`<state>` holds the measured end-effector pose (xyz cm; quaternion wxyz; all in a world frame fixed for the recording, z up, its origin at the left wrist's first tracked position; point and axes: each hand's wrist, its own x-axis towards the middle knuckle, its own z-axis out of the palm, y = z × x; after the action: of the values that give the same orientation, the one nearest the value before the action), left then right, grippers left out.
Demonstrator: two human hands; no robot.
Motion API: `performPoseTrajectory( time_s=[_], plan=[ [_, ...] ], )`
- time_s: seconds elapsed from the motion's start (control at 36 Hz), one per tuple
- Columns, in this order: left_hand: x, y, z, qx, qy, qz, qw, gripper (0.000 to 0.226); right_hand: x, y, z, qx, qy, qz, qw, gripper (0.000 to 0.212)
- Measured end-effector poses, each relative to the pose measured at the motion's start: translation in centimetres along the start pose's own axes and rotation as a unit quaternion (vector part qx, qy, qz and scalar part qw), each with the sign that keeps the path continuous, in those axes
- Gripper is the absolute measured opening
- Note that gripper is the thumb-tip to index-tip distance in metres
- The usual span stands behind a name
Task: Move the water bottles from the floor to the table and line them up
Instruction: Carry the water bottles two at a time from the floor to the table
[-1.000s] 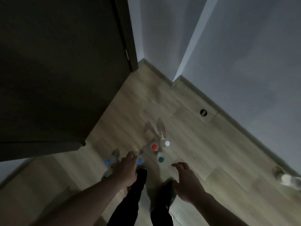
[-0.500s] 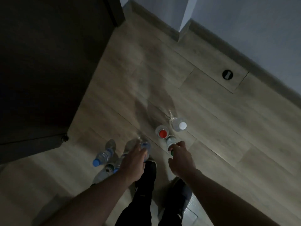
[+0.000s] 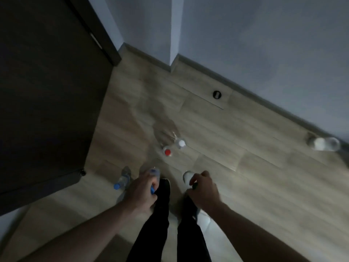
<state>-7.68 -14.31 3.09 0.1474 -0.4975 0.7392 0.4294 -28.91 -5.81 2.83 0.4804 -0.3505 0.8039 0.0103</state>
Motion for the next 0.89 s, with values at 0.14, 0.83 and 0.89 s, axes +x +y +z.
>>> performPoseTrajectory(
  time_s=[0.14,0.83,0.89],
  plan=[
    [-10.6,8.5,-9.9,0.001,0.022,0.045,0.999,0.026,-13.7,-2.3,-8.8,0.03,0.025,0.022,0.999,0.018],
    [-35.8,44.4,-12.7,0.102,0.03,0.342,0.934,0.019,-54.1,14.3,-24.2,0.223,0.316,-0.077,0.919,0.011],
    [-37.4,47.4,-10.1,0.065,0.038,0.346,0.935,0.018,-56.7,17.8,-24.6,0.22,0.334,-0.08,0.913,0.012]
  ],
)
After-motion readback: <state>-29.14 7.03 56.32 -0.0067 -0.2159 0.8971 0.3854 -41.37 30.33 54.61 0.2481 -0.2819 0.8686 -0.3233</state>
